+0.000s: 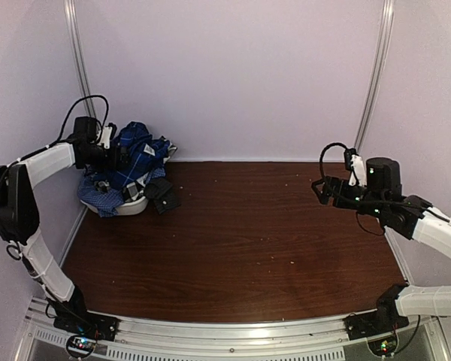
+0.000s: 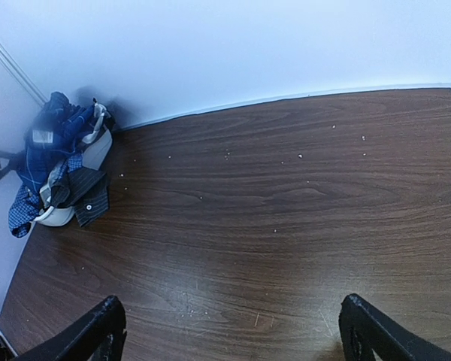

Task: Fold and stack the long sleeve shirts
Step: Pick up the crumpled shirt from the bin, then place the crumpled shirt at the center of the board.

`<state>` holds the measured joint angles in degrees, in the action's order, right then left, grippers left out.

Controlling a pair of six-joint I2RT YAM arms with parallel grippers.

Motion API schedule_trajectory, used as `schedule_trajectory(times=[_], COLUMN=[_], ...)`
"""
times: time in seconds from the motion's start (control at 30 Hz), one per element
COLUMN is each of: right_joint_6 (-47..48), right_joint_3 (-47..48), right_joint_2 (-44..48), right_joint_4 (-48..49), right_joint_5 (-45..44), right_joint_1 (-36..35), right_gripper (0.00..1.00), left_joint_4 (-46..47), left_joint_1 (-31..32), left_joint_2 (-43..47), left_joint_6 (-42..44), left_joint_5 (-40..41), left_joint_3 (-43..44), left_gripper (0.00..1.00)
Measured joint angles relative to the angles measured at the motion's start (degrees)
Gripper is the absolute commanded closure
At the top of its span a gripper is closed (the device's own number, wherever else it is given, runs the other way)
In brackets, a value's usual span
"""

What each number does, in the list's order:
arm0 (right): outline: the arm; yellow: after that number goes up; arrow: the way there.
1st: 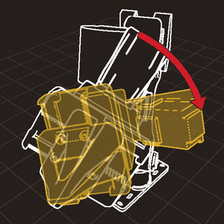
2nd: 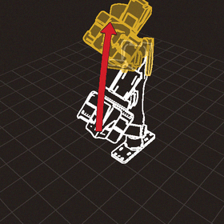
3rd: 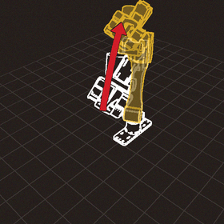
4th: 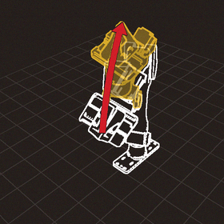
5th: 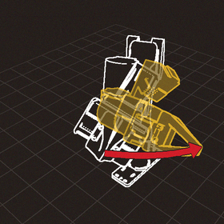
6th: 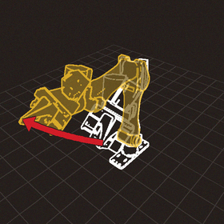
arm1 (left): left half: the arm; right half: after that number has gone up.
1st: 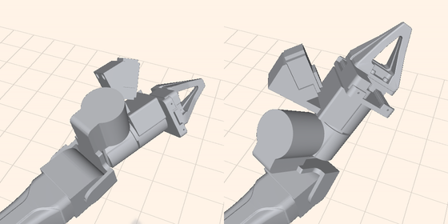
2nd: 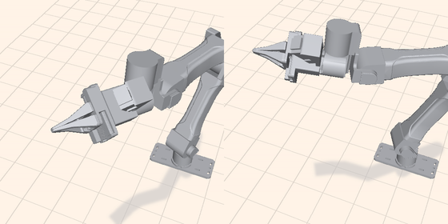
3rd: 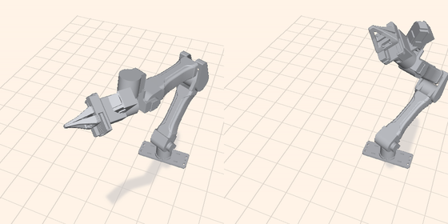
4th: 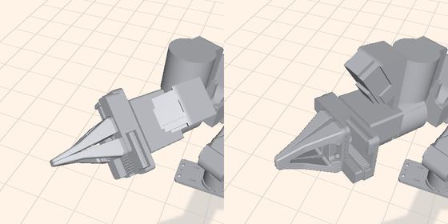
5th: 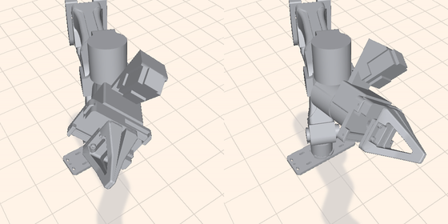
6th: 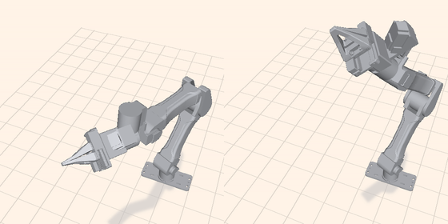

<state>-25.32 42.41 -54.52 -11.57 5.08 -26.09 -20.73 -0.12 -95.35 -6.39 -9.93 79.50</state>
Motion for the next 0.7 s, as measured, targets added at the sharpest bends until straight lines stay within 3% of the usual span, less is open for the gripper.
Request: schedule_trajectory(times=[0.07,0.2,0.3,0.53,0.63,0.7], right_joint_6=[-0.46,-1.44,-2.12,-2.97,-3.02,-2.99], right_joint_3=[-0.74,-2.27,-3.08,-3.54,-3.54,-3.48], right_joint_2=[0.59,2.36,3.87,6.14,6.14,6.12], right_joint_4=[0.31,0.39,0.33,0.26,0.2,-0.17], right_joint_5=[0.2,0.42,0.46,0.39,0.02,-0.33], right_joint_1=[0.0,0.0,0.0,0.0,0.0,0.0], right_gripper=[0.0,0.0,0.0,0.0,0.0,0.0], left_joint_4=[-1.07,-2.14,-1.6,-0.2,1.46,2.95], left_joint_1=[0.35,1.05,2.32,9.25,17.25,25.86], left_joint_2=[-4.09,-9.38,-8.31,2.45,4.81,4.68], left_joint_6=[0.02,0.0,-0.28,-2.91,-4.92,-5.64], left_joint_5=[0.42,2.56,2.23,-5.46,-8.92,-10.29], left_joint_3=[1.07,4.07,4.28,7.58,15.1,21.73], left_gripper=[0.27,0.76,0.98,1.0,1.0,1.0])
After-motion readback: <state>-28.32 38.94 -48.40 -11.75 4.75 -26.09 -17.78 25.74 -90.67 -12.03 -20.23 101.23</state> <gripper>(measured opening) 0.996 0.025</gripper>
